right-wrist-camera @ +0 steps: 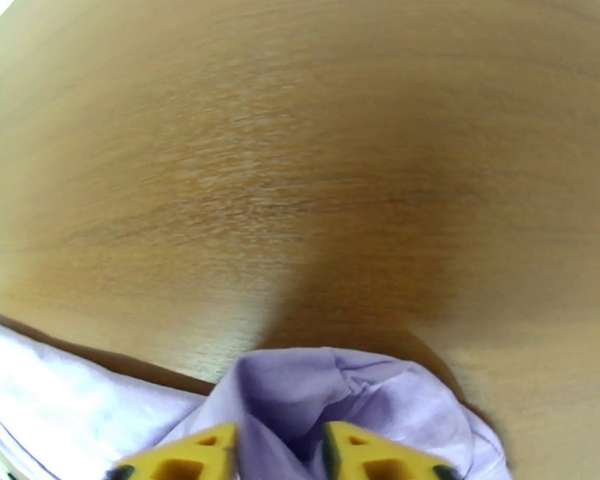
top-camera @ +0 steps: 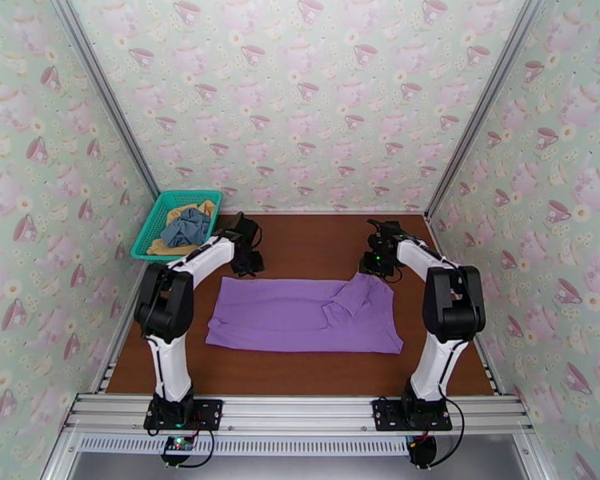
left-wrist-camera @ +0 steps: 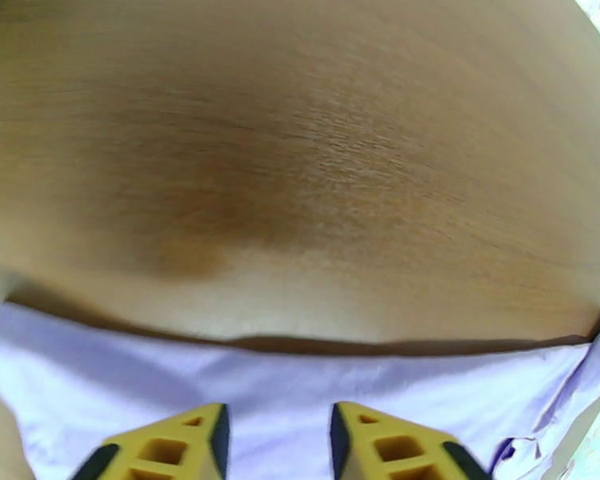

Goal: Fold and stack the mixed laundry pile

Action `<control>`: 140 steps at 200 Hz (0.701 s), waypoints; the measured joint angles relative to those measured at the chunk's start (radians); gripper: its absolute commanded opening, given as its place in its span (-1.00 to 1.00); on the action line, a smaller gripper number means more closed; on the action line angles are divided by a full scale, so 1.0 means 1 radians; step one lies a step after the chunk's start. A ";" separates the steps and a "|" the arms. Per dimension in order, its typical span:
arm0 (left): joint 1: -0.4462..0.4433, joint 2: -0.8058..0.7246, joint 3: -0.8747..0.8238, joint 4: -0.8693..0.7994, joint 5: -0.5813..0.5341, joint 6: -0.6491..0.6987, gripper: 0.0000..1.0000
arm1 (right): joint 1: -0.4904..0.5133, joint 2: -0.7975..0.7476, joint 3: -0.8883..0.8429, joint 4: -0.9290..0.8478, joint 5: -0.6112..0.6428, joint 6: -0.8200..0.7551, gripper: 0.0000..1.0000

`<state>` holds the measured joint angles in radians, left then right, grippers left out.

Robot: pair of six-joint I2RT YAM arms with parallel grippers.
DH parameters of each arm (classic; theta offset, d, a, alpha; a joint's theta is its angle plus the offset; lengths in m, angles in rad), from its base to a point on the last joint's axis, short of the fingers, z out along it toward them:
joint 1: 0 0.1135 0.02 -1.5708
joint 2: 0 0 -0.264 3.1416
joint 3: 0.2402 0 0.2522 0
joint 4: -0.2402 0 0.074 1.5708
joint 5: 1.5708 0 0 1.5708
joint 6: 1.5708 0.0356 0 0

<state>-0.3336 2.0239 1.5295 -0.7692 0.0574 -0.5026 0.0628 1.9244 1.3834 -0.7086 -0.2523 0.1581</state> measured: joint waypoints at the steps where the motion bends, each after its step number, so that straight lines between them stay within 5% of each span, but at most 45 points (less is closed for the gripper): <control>1: 0.000 0.002 0.000 0.001 0.000 -0.002 -0.51 | 0.000 0.000 -0.001 0.000 0.000 -0.001 -1.00; 35: -0.005 0.045 -0.025 0.029 0.002 -0.023 -0.75 | 0.000 -0.079 -0.090 -0.011 0.036 0.067 -1.00; 87: -0.005 0.051 -0.055 0.065 0.002 -0.044 -0.81 | 0.000 -0.370 -0.323 -0.021 0.101 0.294 -1.00; 140: -0.005 0.078 -0.018 0.067 0.003 -0.039 -0.82 | 0.000 -0.489 -0.529 -0.041 0.187 0.435 -0.33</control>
<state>-0.3382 2.1021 1.5116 -0.7025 0.0601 -0.5419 0.0631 1.4357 0.8543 -0.7494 -0.0650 0.5934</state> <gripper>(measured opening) 0.096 0.302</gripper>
